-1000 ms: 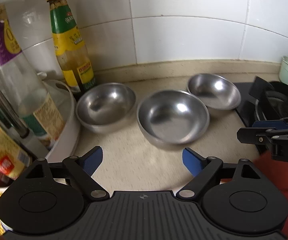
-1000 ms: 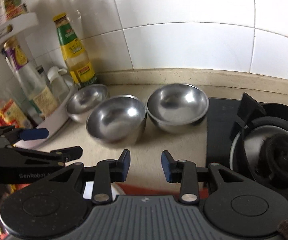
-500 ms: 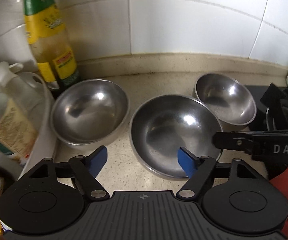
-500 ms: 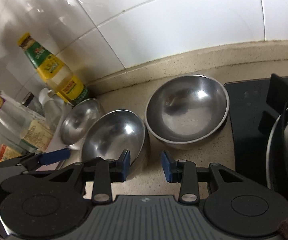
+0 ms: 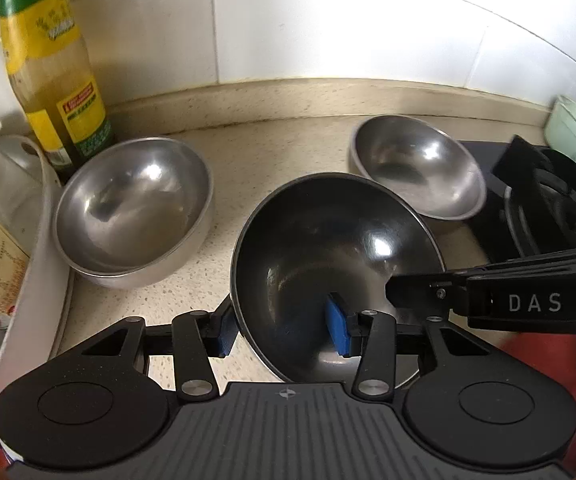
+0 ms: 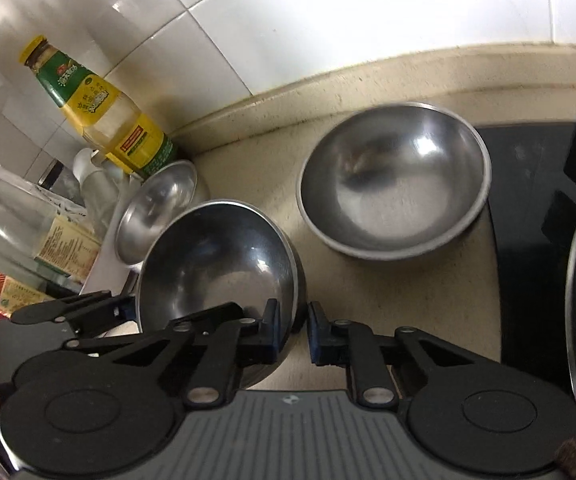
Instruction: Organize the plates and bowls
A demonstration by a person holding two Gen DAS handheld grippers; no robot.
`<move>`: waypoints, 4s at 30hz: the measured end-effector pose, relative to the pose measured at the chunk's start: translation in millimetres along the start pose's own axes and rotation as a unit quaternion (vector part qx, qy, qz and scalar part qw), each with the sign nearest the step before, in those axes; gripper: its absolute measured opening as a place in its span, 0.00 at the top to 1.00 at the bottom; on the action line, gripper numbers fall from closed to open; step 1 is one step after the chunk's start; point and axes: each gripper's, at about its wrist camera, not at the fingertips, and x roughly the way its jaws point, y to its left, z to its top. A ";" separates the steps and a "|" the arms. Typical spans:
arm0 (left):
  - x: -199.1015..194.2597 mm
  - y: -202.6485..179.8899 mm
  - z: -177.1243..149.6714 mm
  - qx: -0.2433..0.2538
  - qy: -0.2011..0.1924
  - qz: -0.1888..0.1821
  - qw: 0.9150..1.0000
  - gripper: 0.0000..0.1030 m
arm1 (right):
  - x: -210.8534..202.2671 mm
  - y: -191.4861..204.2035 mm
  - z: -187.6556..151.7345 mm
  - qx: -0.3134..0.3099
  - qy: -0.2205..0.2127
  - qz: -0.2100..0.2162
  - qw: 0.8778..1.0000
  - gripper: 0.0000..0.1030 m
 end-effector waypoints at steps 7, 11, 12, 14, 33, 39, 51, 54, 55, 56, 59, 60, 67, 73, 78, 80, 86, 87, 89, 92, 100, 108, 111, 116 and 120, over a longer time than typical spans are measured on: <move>-5.4 -15.0 -4.7 0.022 0.013 -0.006 1.000 0.43 | -15.8 -5.0 -9.9 0.011 0.031 0.007 0.999 0.86; -5.6 -18.4 -7.7 0.028 0.014 0.000 1.000 0.41 | -15.7 -7.1 -12.5 0.006 0.027 -0.006 1.000 0.82; -7.7 -19.0 -7.3 0.030 0.010 0.002 0.999 0.38 | -16.6 -7.8 -12.3 0.007 0.023 -0.005 1.000 0.81; -11.4 -18.7 -5.9 0.034 0.002 0.009 0.999 0.34 | -18.8 -7.7 -10.9 0.006 0.018 -0.006 1.000 0.81; -43.8 -31.9 18.4 0.094 -0.068 0.074 0.990 0.24 | -60.5 -26.6 10.7 -0.015 -0.041 -0.053 0.998 0.79; -36.6 -45.7 31.6 0.122 -0.078 0.080 0.986 0.22 | -55.6 -40.4 25.4 -0.010 -0.052 -0.069 0.996 0.79; -5.2 -68.0 59.7 0.147 -0.079 0.065 0.984 0.21 | -43.5 -62.6 44.0 0.006 -0.066 -0.081 0.995 0.77; 8.5 -71.7 67.9 0.145 -0.069 0.052 0.986 0.21 | -39.8 -63.8 48.2 0.008 -0.066 -0.081 0.994 0.76; 13.2 -73.1 70.3 0.146 -0.064 0.048 0.986 0.21 | -38.4 -64.1 49.6 0.008 -0.065 -0.082 0.995 0.75; 18.4 -74.4 73.3 0.146 -0.059 0.044 0.987 0.22 | -35.9 -64.3 51.0 0.008 -0.062 -0.082 0.995 0.75; 34.4 -76.1 80.9 0.145 -0.040 0.033 0.988 0.28 | -26.6 -66.3 56.7 0.009 -0.050 -0.085 0.995 0.75; 40.7 -75.7 82.8 0.142 -0.030 0.030 0.989 0.33 | -24.1 -67.0 57.9 0.010 -0.047 -0.087 0.995 0.75; 76.3 -75.7 86.7 0.126 0.026 0.009 0.992 0.52 | -7.9 -68.5 64.1 -0.005 -0.024 -0.097 0.995 0.82; 76.7 -69.5 82.7 0.108 0.036 -0.012 0.993 0.56 | -5.3 -74.0 63.7 0.014 -0.023 -0.079 0.996 0.85; 52.0 -68.8 88.4 0.103 -0.004 -0.013 0.995 0.55 | -21.9 -68.8 55.6 0.028 -0.051 -0.067 0.996 0.88; 38.5 -69.2 90.2 0.104 -0.019 -0.015 0.994 0.55 | -31.3 -61.4 51.2 0.019 -0.066 -0.068 0.995 0.88; 1.0 -73.3 84.2 0.114 -0.051 -0.019 0.992 0.53 | -59.2 -48.8 40.3 0.024 -0.101 -0.057 0.993 0.88; -2.7 -75.1 84.9 0.116 -0.054 -0.017 0.992 0.52 | -64.2 -45.7 38.3 0.021 -0.105 -0.056 0.993 0.88; -15.8 -76.3 83.4 0.114 -0.065 -0.017 0.991 0.51 | -75.3 -37.0 34.2 0.011 -0.110 -0.058 0.992 0.88; -34.1 -74.1 74.5 0.114 -0.080 -0.020 0.990 0.48 | -89.8 -22.4 26.8 -0.006 -0.121 -0.059 0.991 0.88; -73.4 -59.7 48.0 0.107 -0.105 -0.015 0.989 0.47 | -108.3 9.8 5.6 -0.032 -0.120 -0.053 0.991 0.87; -79.7 -39.9 19.4 0.081 -0.083 -0.005 0.993 0.44 | -91.4 28.1 -20.3 -0.031 -0.096 -0.034 0.994 0.87; -78.1 -36.2 12.8 0.074 -0.077 -0.005 0.994 0.44 | -83.9 30.8 -25.4 -0.039 -0.079 -0.035 0.996 0.87; -68.8 -28.6 2.4 0.060 -0.062 -0.005 0.996 0.45 | -73.5 30.3 -27.5 -0.048 -0.060 -0.038 0.996 0.87; -60.3 -24.8 -0.2 0.051 -0.056 0.000 0.997 0.45 | -64.6 31.5 -25.8 -0.059 -0.048 -0.047 0.996 0.87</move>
